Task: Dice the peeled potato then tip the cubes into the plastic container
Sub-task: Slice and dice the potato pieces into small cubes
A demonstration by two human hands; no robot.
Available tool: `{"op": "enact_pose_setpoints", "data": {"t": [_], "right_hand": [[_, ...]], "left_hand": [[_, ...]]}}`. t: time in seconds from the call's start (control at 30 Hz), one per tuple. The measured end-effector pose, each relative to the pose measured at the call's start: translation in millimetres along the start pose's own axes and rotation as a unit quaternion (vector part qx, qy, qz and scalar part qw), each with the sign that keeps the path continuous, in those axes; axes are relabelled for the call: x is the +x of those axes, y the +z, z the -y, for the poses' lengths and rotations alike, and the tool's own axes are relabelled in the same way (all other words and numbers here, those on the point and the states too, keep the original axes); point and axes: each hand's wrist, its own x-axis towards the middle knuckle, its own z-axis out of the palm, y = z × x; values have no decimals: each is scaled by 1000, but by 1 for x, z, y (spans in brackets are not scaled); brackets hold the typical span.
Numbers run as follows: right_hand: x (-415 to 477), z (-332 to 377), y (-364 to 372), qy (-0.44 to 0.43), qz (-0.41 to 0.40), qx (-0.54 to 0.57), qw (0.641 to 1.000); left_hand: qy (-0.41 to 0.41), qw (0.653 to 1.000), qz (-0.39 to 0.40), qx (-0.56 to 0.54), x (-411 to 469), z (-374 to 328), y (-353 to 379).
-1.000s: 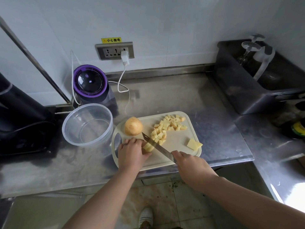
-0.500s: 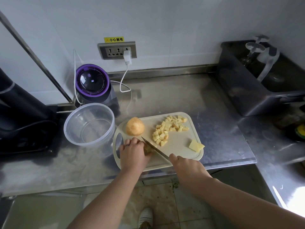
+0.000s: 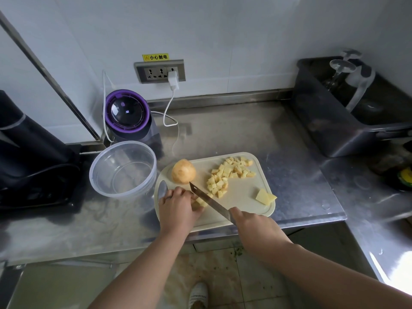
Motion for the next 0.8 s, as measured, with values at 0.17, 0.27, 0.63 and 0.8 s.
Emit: {"op": "enact_pose_setpoints", "data": {"t": [0.17, 0.27, 0.63, 0.8], "right_hand": [[1, 5, 1, -6, -2, -9, 1000], [1, 7, 1, -4, 6, -25, 1000], [7, 12, 4, -4, 24, -61, 998], [12, 2, 2, 23, 39, -7, 999]], "left_hand": [[7, 1000, 4, 20, 1, 0, -2], [8, 999, 5, 34, 4, -1, -1], [6, 999, 15, 38, 6, -2, 2], [30, 999, 25, 34, 9, -3, -1]]}}
